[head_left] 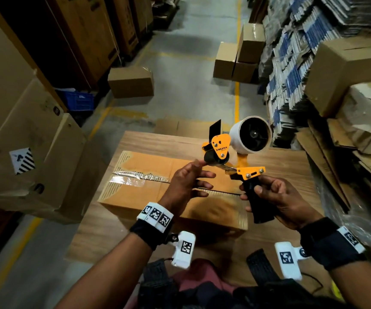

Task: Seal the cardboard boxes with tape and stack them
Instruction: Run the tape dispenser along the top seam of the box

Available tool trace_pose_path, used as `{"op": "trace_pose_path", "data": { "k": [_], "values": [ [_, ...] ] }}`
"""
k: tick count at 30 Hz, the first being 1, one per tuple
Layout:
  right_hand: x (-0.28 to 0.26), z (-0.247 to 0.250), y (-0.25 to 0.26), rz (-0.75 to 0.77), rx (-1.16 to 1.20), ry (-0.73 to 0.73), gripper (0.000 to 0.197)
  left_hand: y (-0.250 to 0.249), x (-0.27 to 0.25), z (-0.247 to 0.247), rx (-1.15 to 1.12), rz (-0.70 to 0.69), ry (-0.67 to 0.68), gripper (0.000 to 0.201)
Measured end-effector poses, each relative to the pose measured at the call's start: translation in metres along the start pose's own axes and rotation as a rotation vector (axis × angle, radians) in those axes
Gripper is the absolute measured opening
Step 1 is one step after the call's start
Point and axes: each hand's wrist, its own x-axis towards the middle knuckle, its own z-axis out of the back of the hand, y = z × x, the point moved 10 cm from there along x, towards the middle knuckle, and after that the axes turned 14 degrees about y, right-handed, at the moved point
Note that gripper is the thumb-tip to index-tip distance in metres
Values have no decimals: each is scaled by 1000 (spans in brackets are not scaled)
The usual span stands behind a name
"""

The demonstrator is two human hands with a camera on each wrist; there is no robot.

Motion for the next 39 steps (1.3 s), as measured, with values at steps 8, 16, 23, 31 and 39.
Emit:
{"op": "trace_pose_path", "data": {
  "k": [8, 16, 23, 31, 39],
  "values": [
    [7, -13, 6, 31, -15, -7, 39, -30, 6, 4, 83, -126, -80, 53],
    [8, -14, 11, 77, 15, -36, 37, -63, 3, -10, 220, -296, -17, 34],
    [5, -11, 13, 82, 18, -36, 37, -58, -1, -14, 264, -308, 29, 32],
    [7, -10, 15, 78, 33, -25, 40, -73, -8, -23, 471, -436, -60, 42],
    [7, -12, 16, 68, 1, -24, 35, -93, -14, -15, 682, -573, -214, 48]
  ]
}}
